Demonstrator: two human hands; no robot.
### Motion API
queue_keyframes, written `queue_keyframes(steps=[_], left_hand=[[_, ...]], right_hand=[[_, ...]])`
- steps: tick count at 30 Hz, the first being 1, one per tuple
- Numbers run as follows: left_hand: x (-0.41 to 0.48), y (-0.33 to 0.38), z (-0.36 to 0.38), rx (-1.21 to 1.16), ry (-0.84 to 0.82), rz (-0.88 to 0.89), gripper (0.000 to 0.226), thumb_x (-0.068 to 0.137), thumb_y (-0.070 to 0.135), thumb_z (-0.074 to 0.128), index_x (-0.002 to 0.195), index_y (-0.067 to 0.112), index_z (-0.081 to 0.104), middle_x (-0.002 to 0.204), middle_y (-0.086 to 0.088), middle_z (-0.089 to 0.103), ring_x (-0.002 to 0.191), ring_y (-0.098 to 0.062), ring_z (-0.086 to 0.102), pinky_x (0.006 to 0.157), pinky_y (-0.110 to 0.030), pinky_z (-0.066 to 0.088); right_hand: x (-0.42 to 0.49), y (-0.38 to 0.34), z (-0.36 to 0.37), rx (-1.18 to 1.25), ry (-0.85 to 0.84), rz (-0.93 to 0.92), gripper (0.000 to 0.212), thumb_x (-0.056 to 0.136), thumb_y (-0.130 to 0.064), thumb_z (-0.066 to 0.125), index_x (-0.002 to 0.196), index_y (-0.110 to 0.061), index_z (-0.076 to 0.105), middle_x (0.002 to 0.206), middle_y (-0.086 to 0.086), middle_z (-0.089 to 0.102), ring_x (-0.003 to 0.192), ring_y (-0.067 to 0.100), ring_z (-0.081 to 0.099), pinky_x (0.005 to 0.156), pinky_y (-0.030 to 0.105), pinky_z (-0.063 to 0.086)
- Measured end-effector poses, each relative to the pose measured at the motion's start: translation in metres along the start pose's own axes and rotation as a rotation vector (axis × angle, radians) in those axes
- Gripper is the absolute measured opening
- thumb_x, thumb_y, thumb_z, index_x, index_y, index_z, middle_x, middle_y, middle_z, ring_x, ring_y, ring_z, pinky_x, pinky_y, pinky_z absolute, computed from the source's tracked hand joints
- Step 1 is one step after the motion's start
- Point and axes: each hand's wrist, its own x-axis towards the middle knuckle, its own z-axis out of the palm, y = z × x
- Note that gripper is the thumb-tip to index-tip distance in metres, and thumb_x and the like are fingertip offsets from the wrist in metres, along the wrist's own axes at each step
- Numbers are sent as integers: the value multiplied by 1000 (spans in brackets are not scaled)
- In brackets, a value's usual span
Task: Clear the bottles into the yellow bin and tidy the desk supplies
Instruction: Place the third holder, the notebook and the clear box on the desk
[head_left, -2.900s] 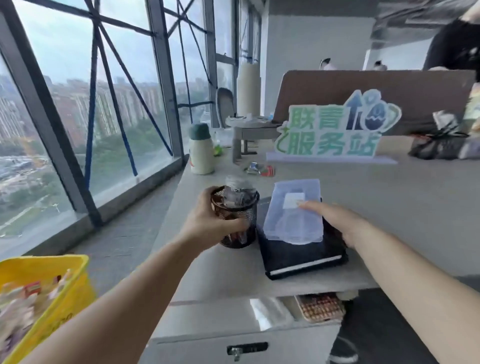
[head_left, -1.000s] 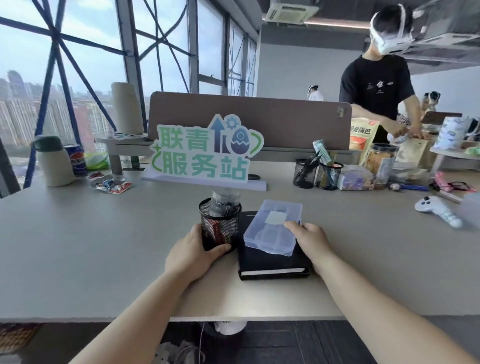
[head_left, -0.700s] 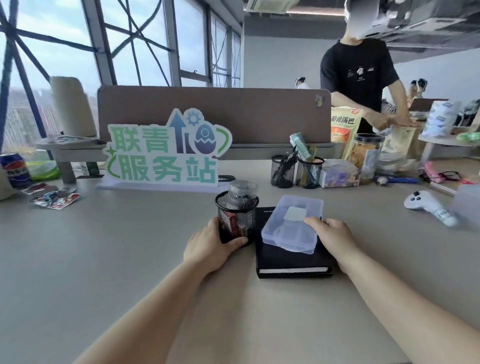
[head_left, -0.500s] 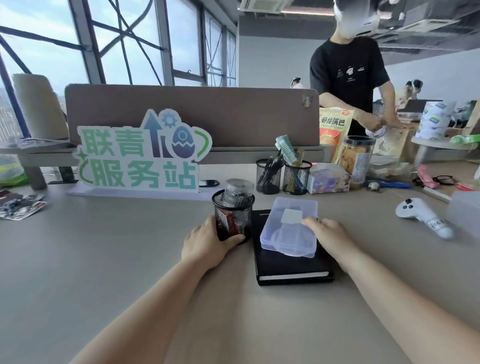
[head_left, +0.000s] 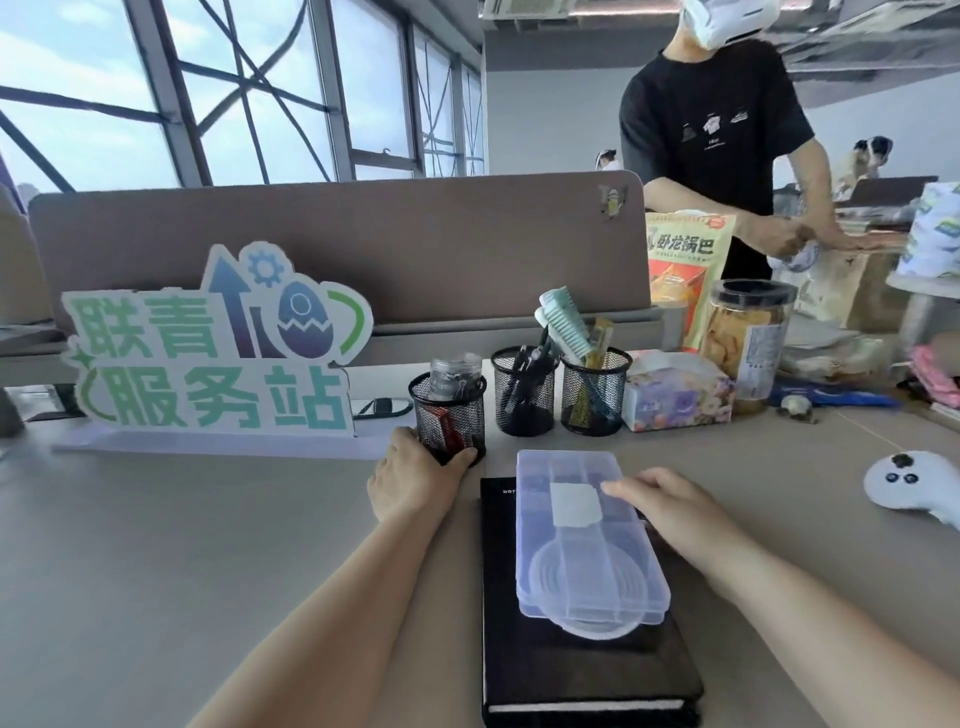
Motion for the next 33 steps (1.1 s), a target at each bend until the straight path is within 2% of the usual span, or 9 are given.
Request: queue_keyframes(steps=[3, 9, 11, 16, 20, 23, 27, 30, 33], left_hand=[[11, 12, 9, 7, 19, -6, 63, 74, 63, 64, 107, 15, 41, 117, -7, 60, 113, -29, 53, 90, -38, 39], [23, 11, 19, 128, -12, 66, 55, 86, 58, 50, 123, 18, 50, 129, -6, 54, 121, -28, 46, 97, -39, 36], [20, 9, 18, 115, -12, 86, 54, 87, 54, 50, 128, 18, 49, 133, -6, 51, 123, -29, 44, 99, -38, 35], [9, -3, 8, 81, 28, 188, 58, 87, 47, 54, 137, 21, 40, 144, -3, 38, 132, -27, 33, 106, -38, 28], [10, -25, -1, 383, -49, 157, 77, 86, 65, 38, 145, 16, 28, 154, -4, 22, 144, -24, 12, 116, -42, 9], [17, -29, 1, 451, -149, 148, 81, 88, 65, 26, 146, 8, 25, 154, -9, 24, 144, -27, 14, 117, -46, 11], [23, -29, 2, 424, -199, 201, 74, 92, 57, 22, 150, 11, 14, 159, -5, 10, 146, -24, 5, 118, -43, 8], [27, -29, 3, 429, -225, 203, 73, 92, 56, 19, 152, 15, 7, 160, -1, 3, 147, -21, 1, 118, -43, 9], [25, -27, 1, 373, -233, 204, 68, 94, 54, 19, 152, 19, 8, 160, -3, 4, 147, -20, 2, 118, -43, 8]], right_hand=[[4, -1, -1, -5, -12, -4, 37, 79, -53, 65, 94, -19, 61, 93, -4, 64, 88, 10, 58, 68, 28, 42], [6, 3, 4, -15, 41, -94, 36, 80, -53, 65, 67, -21, 56, 62, -11, 55, 69, 12, 54, 62, 28, 37], [6, 3, 5, 6, 53, -109, 37, 78, -53, 66, 64, -20, 59, 54, -14, 54, 67, 13, 55, 63, 30, 39], [5, 6, 9, 44, 91, -121, 33, 75, -54, 66, 74, -20, 69, 71, -7, 68, 77, 14, 63, 70, 33, 47], [5, 6, 10, 33, 123, -141, 46, 72, -57, 65, 74, -11, 68, 74, 7, 67, 74, 21, 62, 69, 34, 46], [4, 9, 11, 38, 133, -160, 57, 67, -64, 62, 72, -7, 63, 62, 6, 57, 65, 18, 56, 65, 33, 42], [5, 11, 10, 24, 126, -165, 42, 77, -53, 65, 66, -13, 63, 56, -8, 56, 65, 16, 56, 65, 33, 43], [5, 10, 11, 19, 121, -170, 36, 77, -53, 65, 66, -19, 66, 62, -7, 63, 71, 17, 61, 69, 36, 47], [7, 9, 10, 20, 109, -163, 39, 77, -54, 65, 75, -15, 69, 76, 2, 69, 79, 21, 64, 74, 37, 50]])
